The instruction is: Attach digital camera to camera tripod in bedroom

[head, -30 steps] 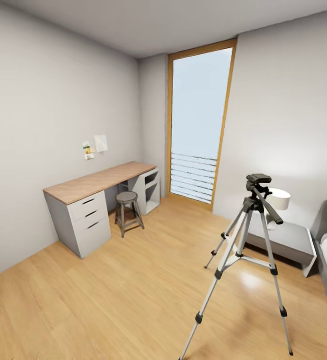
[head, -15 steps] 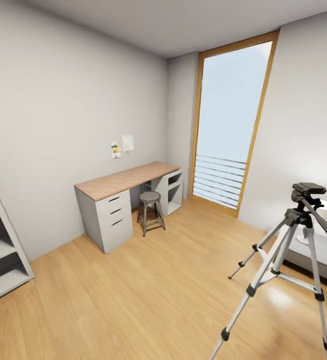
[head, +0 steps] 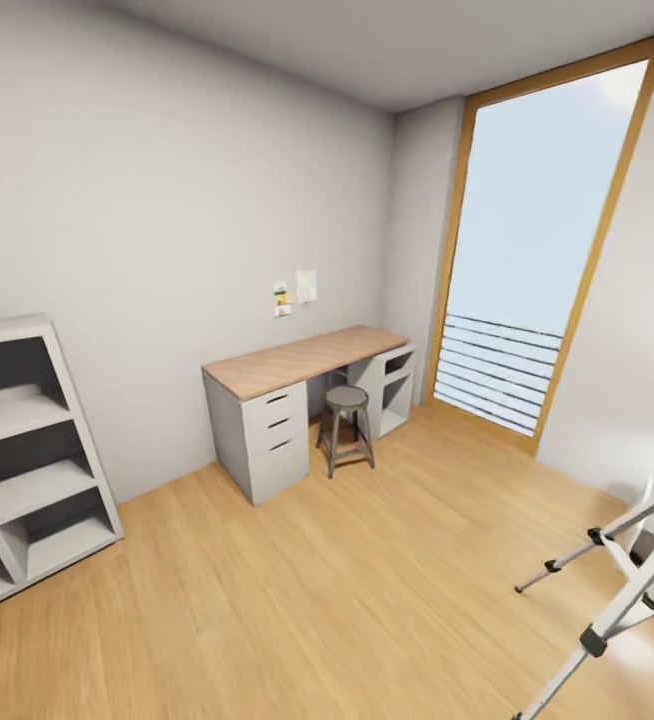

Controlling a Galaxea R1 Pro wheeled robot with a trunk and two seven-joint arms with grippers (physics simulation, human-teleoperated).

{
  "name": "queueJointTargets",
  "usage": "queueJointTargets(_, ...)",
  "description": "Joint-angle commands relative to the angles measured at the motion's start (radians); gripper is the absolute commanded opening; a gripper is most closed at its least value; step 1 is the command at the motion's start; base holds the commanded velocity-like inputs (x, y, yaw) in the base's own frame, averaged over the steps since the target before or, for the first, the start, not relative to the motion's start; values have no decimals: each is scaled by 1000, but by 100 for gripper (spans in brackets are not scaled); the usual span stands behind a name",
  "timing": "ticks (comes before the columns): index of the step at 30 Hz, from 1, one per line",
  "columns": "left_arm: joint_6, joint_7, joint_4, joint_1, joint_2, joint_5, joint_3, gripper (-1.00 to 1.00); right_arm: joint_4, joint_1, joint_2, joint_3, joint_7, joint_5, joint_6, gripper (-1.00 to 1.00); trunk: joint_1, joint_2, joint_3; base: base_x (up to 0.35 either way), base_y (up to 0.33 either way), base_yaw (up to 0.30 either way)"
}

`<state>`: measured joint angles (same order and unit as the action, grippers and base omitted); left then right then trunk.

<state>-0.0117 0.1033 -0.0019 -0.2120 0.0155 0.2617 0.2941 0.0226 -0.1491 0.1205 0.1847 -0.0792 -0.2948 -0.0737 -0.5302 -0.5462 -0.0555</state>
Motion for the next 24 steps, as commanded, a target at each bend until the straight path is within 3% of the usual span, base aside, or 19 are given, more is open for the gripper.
queueJointTargets(1, -1, 1, 0, -1, 0, 10, -2, -100, 2, -1, 1, 9, -2, -8, -6, 100, -1, -2, -2, 252, 174, 120)
queueJointTargets(24, -1, -2, 0, -1, 0, 8, -3, -100, 2, -1, 2, 7, -1, -3, -51, 100, -1, -2, -2, 235, 227, 18)
